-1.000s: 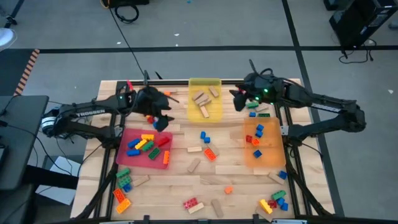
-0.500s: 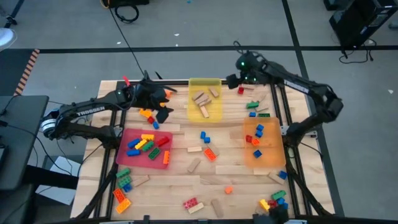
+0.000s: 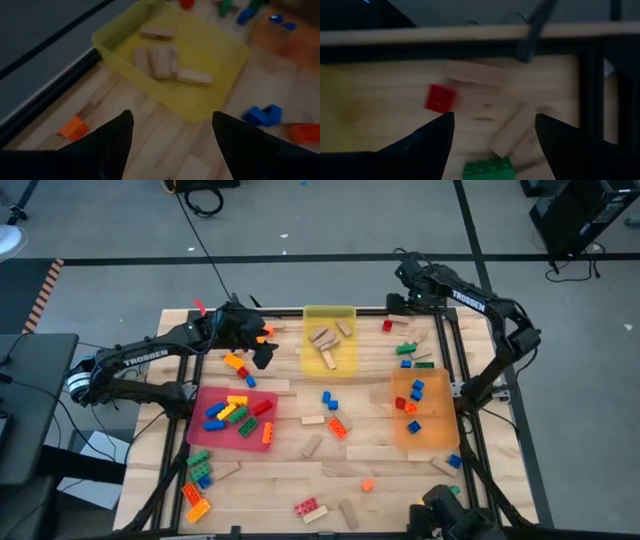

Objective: Sort blocks by size
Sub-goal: Put the wooden block into the yellow bin

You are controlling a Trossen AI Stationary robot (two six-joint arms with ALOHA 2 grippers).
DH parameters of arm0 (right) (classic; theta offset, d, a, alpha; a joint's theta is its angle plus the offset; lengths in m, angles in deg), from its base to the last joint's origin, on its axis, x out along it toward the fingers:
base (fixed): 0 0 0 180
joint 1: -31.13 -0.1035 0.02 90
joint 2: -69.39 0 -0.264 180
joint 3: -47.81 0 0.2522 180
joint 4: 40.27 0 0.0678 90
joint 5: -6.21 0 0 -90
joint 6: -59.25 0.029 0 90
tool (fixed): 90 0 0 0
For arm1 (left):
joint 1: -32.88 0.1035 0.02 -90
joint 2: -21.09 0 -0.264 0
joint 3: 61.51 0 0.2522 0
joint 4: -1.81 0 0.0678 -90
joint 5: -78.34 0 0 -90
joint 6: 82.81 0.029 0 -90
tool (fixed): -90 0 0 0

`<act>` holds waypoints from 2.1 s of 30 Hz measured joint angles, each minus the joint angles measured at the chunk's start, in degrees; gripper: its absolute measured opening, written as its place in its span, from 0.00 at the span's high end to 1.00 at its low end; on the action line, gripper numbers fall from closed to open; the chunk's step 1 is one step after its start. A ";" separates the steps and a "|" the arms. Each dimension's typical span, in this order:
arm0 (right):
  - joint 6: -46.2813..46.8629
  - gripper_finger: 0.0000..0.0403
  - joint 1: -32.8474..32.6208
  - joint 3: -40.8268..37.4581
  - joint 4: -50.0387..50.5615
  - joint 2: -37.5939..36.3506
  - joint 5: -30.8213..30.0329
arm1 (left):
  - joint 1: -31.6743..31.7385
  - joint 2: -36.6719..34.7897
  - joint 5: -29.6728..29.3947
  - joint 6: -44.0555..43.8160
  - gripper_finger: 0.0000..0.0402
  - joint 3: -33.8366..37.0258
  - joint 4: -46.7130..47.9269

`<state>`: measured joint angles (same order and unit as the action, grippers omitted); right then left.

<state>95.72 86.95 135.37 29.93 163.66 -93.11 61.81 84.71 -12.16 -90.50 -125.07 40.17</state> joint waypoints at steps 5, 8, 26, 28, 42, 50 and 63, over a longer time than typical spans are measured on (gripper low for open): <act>3.45 0.32 0.91 -0.98 3.27 3.61 0.02 | 0.02 0.00 -6.86 0.75 0.30 0.02 -0.18; 7.10 0.32 0.93 -2.74 3.21 4.94 0.02 | 0.02 0.00 -8.28 3.26 0.30 0.02 -0.76; 27.11 0.36 3.28 -14.12 -8.55 4.27 -2.25 | 0.02 0.00 -13.85 17.15 0.30 0.02 -0.75; 27.98 0.39 3.42 -14.12 -8.82 4.27 -2.70 | 0.02 0.00 -15.80 18.35 0.30 0.02 -0.81; 31.03 0.50 2.48 -14.98 -4.93 4.23 -3.16 | 0.01 0.00 -18.11 19.02 0.30 0.02 0.46; 31.52 0.50 -0.15 -17.85 -7.12 4.02 -6.55 | -0.04 0.00 -18.11 18.32 0.30 0.02 0.24; 32.77 0.80 -1.04 -19.97 -9.29 3.97 -6.90 | -0.04 0.00 -18.11 17.53 0.30 0.01 0.55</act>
<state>128.49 85.91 115.40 20.64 167.62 -100.01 61.76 84.71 -30.27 -72.97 -125.06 40.72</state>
